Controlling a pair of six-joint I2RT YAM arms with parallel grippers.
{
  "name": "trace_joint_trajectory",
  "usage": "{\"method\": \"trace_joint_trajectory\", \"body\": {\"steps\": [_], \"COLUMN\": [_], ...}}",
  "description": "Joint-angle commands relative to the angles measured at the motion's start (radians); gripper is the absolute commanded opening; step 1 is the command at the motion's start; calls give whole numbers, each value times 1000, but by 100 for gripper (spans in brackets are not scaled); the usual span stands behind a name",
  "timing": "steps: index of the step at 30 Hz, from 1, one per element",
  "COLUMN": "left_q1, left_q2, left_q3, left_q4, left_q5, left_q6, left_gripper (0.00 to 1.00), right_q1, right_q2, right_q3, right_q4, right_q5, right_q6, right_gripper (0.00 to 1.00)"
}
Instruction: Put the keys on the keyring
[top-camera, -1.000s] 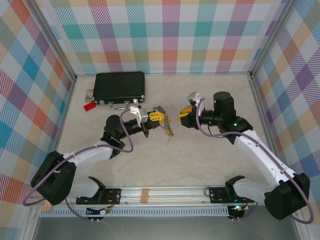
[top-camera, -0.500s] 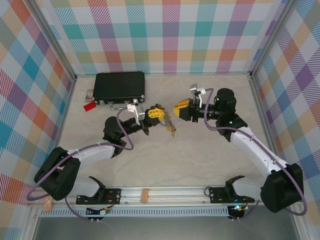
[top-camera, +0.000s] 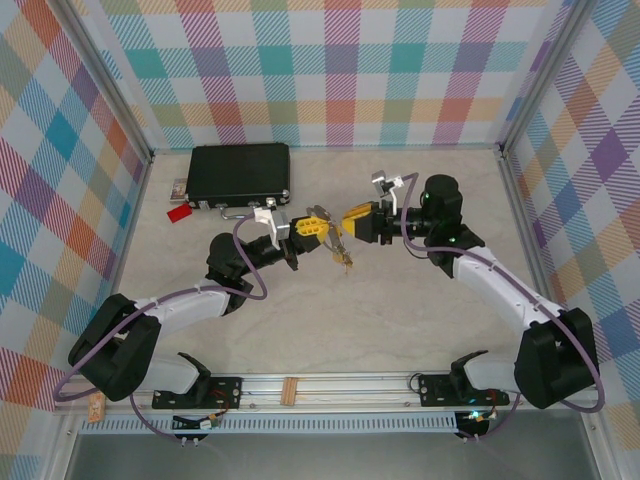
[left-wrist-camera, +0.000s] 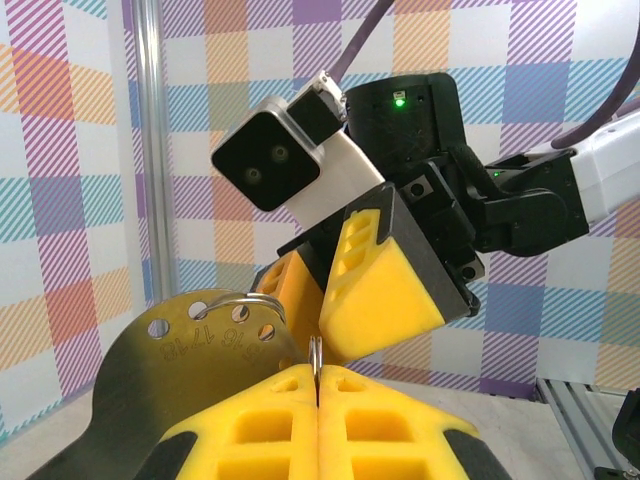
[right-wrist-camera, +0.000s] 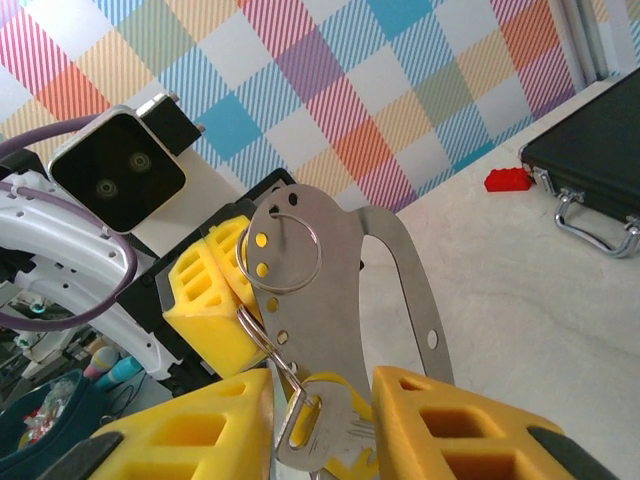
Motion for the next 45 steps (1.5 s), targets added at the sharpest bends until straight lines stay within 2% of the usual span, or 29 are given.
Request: {"method": "trace_joint_trajectory", "body": {"steps": [1,6,12,18,25,40,44,45], "left_q1": [-9,-12,-15,-18,-21,-24,-24,-24], "left_q2": [-4,1,3,1,-3,-5,-7,-8], "left_q3": [38,38,41,42,43,43,38,37], "left_q4": [80,81,80,80,80,80,80,80], "left_q5": [13,14,16,16,15,11,7,7], "left_q6": [-16,-17,-21,-23,-23,-24,-20,-20], "left_gripper": [0,0,0,0,0,0,0,0], "right_q1": [-4,-3,-1,3,8,30,27,25], "right_q2": [9,20,27,39,50,54,8,-5], "right_q3": [38,41,44,49,54,54,52,49], "right_q4": [29,48,44,20,-10,-133,-183,-188], "right_q5": [-45,-67,-76,-81,-85,-51,6,14], "right_q6": [11,26,26,9,-7,-102,-146,-155], "right_gripper": [31,30,23,10,6,9,23,23]}}
